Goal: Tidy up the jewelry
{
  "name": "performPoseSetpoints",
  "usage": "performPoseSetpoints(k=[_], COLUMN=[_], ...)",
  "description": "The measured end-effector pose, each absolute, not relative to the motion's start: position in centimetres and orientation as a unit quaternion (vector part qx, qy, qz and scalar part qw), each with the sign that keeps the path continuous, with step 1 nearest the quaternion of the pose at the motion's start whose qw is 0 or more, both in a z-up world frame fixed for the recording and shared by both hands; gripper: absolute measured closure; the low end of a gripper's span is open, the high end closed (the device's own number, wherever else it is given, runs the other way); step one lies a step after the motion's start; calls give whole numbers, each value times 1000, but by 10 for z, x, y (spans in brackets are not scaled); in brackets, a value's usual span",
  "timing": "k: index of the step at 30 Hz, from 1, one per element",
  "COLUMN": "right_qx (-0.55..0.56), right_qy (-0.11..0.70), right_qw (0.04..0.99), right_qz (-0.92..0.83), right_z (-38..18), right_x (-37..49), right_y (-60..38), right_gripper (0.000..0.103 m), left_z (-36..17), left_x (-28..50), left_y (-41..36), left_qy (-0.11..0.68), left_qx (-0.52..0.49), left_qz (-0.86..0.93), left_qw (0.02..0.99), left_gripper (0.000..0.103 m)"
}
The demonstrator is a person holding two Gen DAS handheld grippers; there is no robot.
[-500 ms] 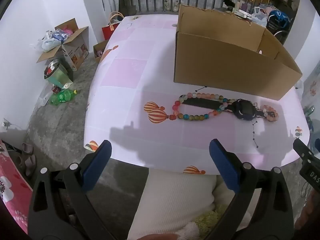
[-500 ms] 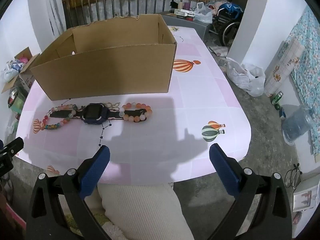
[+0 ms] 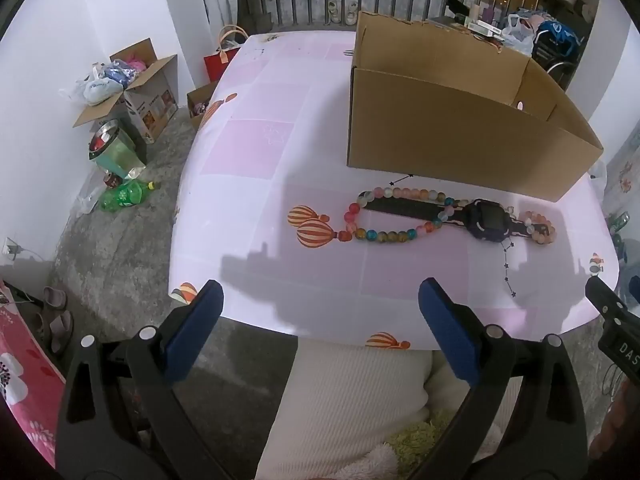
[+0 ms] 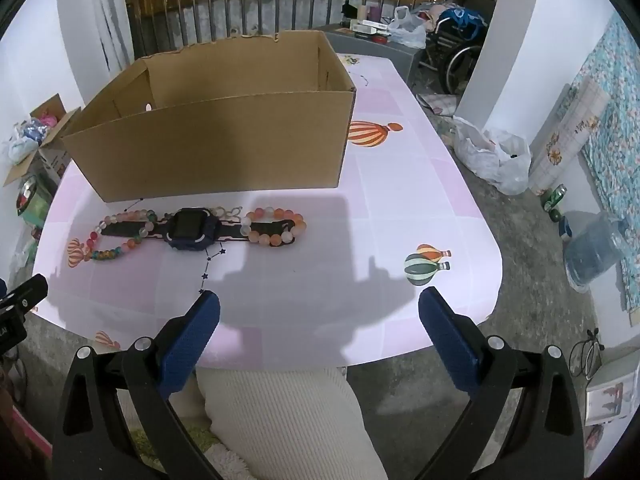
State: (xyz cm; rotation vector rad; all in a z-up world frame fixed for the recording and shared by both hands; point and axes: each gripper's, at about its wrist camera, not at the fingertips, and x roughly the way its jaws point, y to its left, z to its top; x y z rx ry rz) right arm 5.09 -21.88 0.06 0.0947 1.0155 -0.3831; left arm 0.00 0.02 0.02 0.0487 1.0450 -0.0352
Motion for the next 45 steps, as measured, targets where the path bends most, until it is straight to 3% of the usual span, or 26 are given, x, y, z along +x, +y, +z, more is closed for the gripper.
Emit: performPoseSetpoints(k=[45], right_qx=[44], right_qy=[480], right_qw=[857], right_qz=[-181], right_z=[2], right_x=[53], right_y=[-218], right_gripper=[6], left_z=[7], left_x=[2], left_y=[-1], left_qy=[496], left_qx=[25], left_qz=[-17], left_qw=[868], left_gripper=[9])
